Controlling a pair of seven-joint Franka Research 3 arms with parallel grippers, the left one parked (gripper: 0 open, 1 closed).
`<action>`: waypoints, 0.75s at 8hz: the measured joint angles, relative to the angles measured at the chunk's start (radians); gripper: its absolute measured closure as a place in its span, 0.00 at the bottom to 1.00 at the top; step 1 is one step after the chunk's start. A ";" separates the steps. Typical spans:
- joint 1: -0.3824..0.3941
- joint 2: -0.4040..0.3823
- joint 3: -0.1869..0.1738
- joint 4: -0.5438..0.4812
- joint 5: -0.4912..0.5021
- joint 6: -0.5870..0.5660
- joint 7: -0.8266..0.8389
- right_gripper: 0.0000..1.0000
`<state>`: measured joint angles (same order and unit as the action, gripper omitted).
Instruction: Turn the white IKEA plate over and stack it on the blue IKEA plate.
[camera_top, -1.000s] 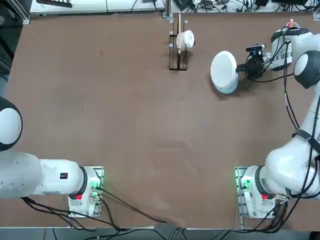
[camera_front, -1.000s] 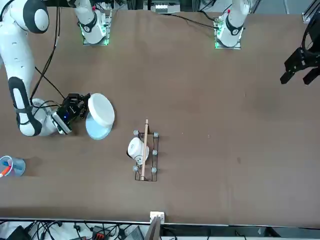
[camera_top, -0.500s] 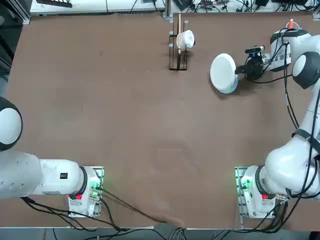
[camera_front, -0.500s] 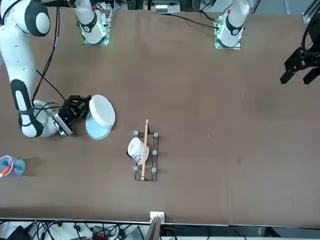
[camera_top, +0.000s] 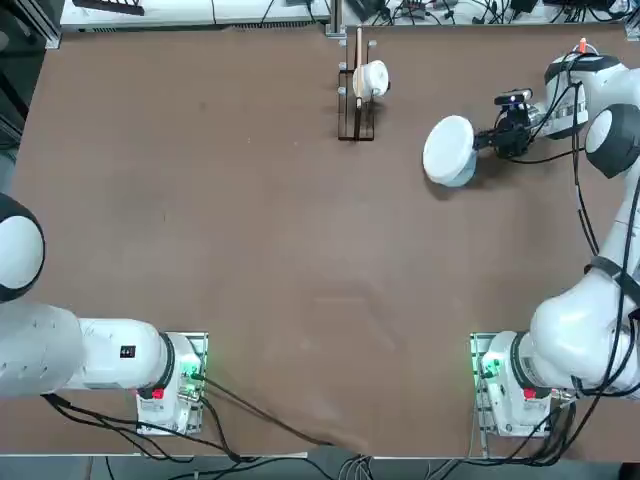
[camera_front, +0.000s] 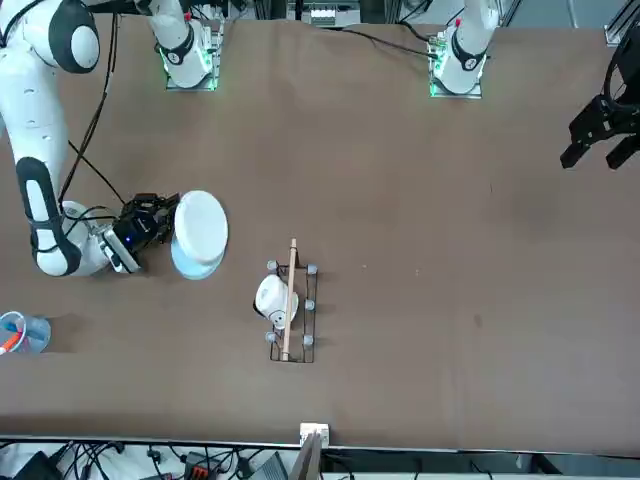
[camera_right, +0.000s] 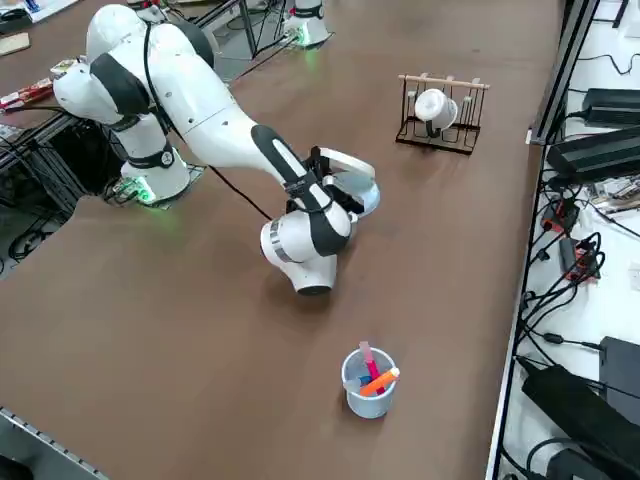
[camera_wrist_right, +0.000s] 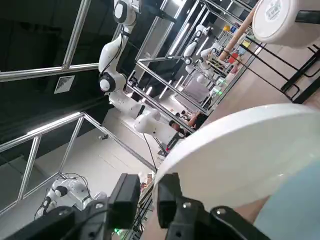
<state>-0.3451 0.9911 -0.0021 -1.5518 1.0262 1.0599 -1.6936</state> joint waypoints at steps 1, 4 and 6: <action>0.000 0.000 0.000 0.003 -0.006 0.004 0.000 0.66; -0.001 0.000 -0.003 0.050 -0.037 0.053 -0.001 0.40; -0.003 -0.001 -0.022 0.105 -0.085 0.108 -0.001 0.29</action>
<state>-0.3482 0.9905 -0.0242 -1.4463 0.9417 1.1678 -1.6942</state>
